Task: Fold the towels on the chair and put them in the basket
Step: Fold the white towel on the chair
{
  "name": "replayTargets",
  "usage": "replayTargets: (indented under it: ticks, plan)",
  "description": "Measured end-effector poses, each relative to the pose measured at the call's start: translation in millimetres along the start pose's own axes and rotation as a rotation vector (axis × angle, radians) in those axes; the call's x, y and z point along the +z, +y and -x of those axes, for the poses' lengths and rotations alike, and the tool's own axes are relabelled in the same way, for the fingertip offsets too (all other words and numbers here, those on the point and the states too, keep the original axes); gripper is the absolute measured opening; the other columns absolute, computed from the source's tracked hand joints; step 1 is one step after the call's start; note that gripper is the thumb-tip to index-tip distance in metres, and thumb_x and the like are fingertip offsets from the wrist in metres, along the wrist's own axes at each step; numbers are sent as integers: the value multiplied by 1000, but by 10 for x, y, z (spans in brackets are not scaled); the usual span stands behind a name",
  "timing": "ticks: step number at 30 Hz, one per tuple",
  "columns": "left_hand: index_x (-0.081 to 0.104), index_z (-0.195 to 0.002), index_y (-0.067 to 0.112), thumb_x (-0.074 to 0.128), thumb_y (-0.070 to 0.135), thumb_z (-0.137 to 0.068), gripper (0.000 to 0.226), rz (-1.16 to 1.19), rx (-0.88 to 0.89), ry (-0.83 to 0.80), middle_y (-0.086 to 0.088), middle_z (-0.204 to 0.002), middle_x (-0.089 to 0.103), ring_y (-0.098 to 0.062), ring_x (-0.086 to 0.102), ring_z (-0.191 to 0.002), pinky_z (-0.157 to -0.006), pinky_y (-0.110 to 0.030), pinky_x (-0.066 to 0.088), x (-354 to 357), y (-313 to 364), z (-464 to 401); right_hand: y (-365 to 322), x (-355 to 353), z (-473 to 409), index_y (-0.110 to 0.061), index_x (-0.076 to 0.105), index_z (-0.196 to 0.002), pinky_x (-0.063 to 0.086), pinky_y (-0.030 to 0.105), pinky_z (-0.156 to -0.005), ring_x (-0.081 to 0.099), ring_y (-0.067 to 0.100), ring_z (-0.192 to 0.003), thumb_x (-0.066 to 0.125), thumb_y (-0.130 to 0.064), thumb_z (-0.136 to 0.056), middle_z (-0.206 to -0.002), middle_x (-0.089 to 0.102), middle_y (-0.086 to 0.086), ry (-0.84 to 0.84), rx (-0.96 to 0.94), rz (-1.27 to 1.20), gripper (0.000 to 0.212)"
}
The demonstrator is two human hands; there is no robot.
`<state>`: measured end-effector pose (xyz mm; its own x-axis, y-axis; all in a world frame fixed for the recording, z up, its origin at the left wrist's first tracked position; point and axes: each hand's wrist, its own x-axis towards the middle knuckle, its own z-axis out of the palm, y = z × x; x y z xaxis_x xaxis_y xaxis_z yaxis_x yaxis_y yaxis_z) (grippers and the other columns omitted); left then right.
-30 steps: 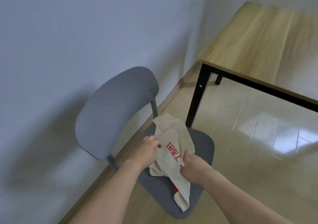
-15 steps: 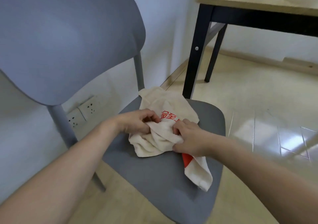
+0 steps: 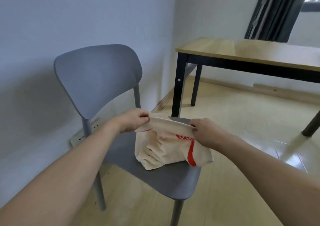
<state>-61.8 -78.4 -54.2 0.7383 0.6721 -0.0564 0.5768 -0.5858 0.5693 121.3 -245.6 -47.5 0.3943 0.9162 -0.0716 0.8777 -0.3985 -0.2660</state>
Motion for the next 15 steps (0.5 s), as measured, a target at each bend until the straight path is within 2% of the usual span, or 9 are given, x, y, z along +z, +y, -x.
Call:
replayTargets:
  ticks: [2, 7, 11, 13, 15]
  plan:
    - [60, -90, 11, 43, 21, -100, 22, -50, 56, 191, -5, -86, 61, -16, 52, -75, -63, -28, 38, -255, 321, 221, -26, -298, 217, -18, 60, -100, 50, 28, -73, 59, 17, -84, 46, -24, -97, -95, 63, 2, 85, 4, 21, 16]
    - [58, -92, 9, 37, 22, -100, 26, -90, 143, 578, -5, -82, 60, -21, 55, -77, -62, -32, 37, -954, 983, 744, -75, -1110, 702, -14, 61, -96, 48, 27, -68, 61, 18, -82, 44, -26, -98, -93, 64, 4, 340, 29, 32, 21]
    - [54, -90, 13, 36, 20, -97, 21, -369, 184, 689, -3, -85, 60, -23, 55, -79, -67, -34, 41, -1441, 1475, 1056, -155, -1816, 1082, -12, 55, -100, 42, 34, -68, 60, 31, -87, 36, -24, -100, -94, 60, 10, 526, 3, 71, 22]
    - [53, -89, 14, 37, 15, -92, 16, -497, 195, 746, -3, -86, 60, -23, 54, -79, -66, -34, 40, -1666, 1756, 1198, -237, -2162, 1240, -10, 52, -96, 40, 31, -61, 58, 27, -77, 37, -22, -99, -88, 60, 8, 589, 21, -16, 19]
    - [54, -92, 12, 38, 11, -89, 17, -540, 177, 818, -4, -86, 59, -24, 54, -79, -66, -34, 40, -1870, 2044, 1319, -339, -2488, 1343, -8, 50, -95, 36, 28, -51, 51, 18, -64, 42, -21, -99, -81, 57, 6, 612, 25, -203, 15]
